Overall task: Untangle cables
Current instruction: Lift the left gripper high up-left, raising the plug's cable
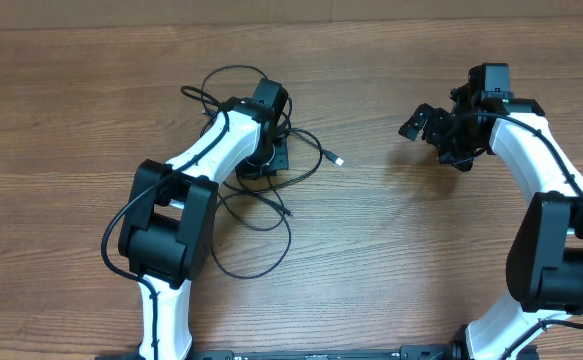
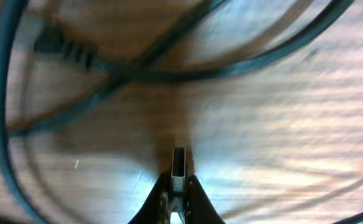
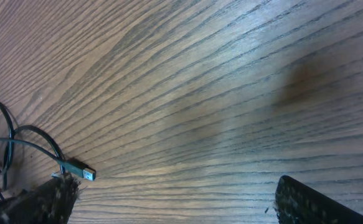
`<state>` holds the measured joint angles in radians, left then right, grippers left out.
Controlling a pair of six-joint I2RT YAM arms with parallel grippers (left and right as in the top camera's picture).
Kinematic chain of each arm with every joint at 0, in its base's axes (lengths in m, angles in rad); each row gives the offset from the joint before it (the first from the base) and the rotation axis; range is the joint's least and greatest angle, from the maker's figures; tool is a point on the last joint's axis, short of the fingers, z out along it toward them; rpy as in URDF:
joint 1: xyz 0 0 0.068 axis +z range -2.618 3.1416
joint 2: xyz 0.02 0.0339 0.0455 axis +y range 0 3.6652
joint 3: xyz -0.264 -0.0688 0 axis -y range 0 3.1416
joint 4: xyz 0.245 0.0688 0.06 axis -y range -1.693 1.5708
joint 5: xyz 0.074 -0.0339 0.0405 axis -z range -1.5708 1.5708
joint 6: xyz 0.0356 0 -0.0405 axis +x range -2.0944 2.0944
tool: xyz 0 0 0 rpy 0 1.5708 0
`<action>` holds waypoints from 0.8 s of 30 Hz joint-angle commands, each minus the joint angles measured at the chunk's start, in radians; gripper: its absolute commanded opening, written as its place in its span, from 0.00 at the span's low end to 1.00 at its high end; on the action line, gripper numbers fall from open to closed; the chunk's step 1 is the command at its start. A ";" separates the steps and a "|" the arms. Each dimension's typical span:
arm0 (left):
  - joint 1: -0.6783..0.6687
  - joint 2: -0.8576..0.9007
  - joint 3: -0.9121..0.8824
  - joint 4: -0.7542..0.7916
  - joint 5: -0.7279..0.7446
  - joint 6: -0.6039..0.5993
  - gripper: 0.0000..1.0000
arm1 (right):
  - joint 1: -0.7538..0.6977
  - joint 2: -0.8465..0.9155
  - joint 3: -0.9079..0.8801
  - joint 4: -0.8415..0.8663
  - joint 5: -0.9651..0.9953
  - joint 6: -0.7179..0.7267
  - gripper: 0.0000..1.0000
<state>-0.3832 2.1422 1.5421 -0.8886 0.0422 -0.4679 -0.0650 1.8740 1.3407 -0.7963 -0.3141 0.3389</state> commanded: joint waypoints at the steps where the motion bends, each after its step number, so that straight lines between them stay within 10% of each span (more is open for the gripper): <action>1: 0.017 0.018 0.064 -0.056 0.016 0.041 0.04 | -0.001 -0.008 0.008 0.005 0.003 -0.007 1.00; 12: 0.012 -0.283 0.258 -0.115 0.120 0.132 0.04 | -0.001 -0.008 0.008 0.005 0.003 -0.007 1.00; 24: 0.011 -0.701 0.259 0.187 0.120 0.132 0.04 | -0.001 -0.008 0.008 0.005 0.003 -0.007 1.00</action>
<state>-0.3721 1.5337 1.7786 -0.7570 0.1493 -0.3588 -0.0650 1.8740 1.3407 -0.7959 -0.3134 0.3389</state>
